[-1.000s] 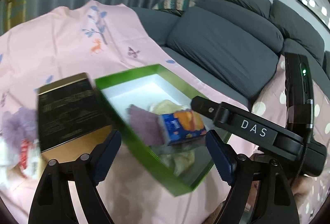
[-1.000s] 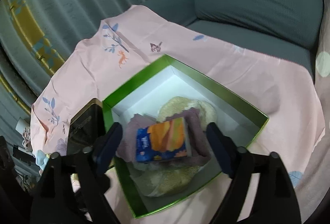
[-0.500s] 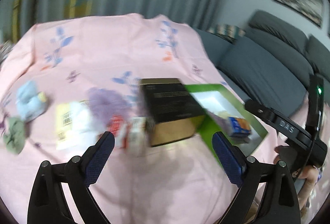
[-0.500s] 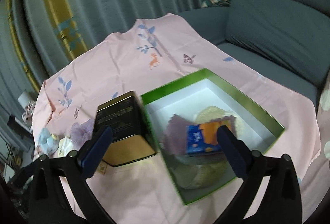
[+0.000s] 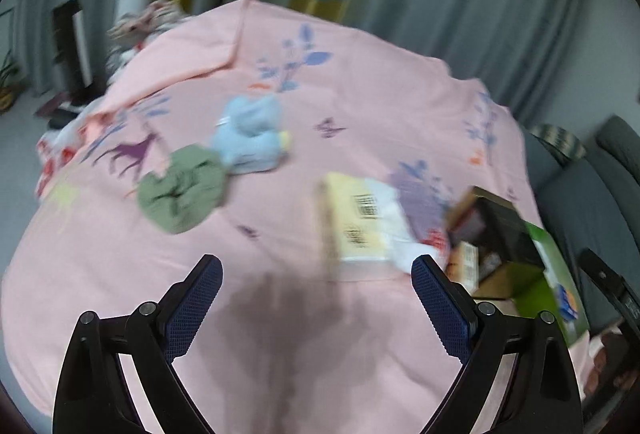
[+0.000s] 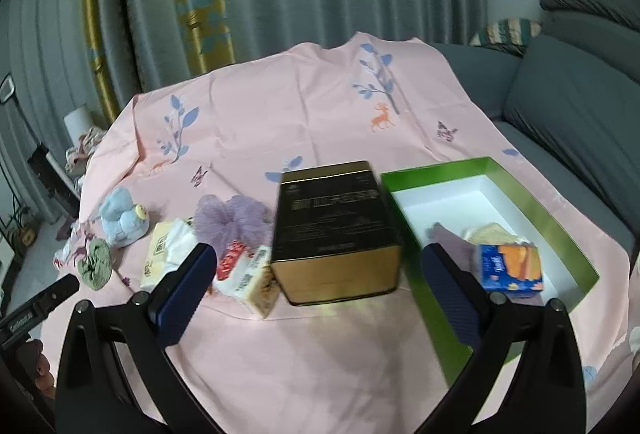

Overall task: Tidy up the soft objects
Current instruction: 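Move the right gripper back toward the light blue plush elephant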

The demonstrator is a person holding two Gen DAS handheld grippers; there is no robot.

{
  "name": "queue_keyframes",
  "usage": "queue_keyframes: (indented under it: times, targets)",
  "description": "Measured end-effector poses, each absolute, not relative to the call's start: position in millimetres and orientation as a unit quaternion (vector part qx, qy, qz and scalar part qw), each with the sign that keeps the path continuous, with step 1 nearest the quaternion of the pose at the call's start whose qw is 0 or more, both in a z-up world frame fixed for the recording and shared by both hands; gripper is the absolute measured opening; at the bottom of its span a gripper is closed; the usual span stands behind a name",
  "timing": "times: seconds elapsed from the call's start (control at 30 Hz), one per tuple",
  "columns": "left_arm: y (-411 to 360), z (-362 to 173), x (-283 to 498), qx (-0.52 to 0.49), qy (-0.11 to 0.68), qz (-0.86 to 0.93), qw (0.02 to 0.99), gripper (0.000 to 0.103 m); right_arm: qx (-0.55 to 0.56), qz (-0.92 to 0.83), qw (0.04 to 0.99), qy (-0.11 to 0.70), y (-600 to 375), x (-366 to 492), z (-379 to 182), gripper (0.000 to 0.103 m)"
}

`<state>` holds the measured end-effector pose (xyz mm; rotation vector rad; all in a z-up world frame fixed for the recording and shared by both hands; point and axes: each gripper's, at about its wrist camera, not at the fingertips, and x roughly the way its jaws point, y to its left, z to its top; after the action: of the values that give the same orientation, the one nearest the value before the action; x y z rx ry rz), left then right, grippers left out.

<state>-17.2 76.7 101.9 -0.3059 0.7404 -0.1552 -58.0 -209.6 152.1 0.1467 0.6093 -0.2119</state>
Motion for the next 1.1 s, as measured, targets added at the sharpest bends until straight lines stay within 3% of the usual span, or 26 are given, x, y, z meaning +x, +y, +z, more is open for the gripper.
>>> queue_keyframes:
  times: [0.67, 0.97, 1.1]
  targets:
    - [167.8, 92.7, -9.7, -0.221, 0.358, 0.043, 0.906, 0.095, 0.006, -0.005, 0.942, 0.336, -83.7, 7.5, 137.9, 0.101]
    - [201.8, 76.6, -1.8, -0.235, 0.382, 0.105, 0.888, 0.095, 0.07, 0.178, 0.885, 0.426, 13.7, 117.2, 114.6, 0.092]
    - [209.5, 69.5, 3.1, -0.251, 0.394, 0.101, 0.878, 0.095, 0.062, 0.155, 0.877, 0.45, 48.5, 164.7, 94.1, 0.092]
